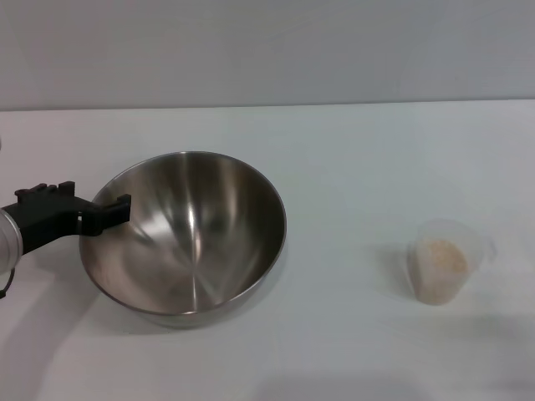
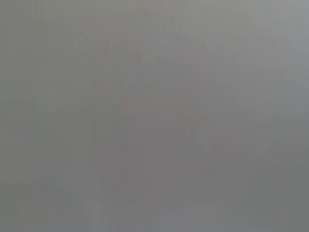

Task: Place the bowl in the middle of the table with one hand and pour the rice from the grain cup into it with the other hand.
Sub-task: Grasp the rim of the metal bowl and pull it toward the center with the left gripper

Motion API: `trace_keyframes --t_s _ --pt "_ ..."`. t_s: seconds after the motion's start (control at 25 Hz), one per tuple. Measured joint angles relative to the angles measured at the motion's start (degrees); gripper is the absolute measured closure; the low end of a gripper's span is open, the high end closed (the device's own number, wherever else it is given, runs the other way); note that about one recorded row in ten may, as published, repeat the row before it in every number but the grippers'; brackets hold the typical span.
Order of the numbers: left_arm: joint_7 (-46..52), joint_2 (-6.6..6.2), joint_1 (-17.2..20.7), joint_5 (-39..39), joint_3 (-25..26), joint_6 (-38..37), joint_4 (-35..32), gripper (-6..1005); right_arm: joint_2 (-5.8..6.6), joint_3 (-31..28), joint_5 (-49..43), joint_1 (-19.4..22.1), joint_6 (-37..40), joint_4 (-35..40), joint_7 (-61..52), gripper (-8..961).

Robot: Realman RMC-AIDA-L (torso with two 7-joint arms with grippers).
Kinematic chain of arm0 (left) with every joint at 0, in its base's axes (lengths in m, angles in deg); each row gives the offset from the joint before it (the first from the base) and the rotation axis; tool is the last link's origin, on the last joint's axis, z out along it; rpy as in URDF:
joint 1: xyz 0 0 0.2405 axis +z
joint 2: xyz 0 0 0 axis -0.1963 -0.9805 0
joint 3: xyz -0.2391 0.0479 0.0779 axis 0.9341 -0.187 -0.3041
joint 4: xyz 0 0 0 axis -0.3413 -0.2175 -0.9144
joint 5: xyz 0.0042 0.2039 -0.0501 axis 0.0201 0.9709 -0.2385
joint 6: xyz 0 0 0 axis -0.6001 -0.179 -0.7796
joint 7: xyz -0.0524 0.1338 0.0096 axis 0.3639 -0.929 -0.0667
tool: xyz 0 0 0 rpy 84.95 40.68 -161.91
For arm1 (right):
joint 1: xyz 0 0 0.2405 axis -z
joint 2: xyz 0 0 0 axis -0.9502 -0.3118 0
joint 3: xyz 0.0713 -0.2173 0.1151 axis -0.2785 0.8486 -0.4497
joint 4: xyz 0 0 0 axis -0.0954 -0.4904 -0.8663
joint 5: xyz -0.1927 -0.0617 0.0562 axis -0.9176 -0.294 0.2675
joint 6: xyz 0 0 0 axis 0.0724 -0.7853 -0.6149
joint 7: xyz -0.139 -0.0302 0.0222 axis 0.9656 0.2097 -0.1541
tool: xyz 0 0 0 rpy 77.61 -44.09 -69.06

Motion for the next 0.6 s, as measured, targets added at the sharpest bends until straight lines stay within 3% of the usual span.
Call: trace_keyframes --t_s 0.6 --pt "-0.3 0.08 -2.3 0.6 0.6 -0.3 -4.2 146 0.0 0.1 -0.1 0.0 -0.6 0.0 0.0 130"
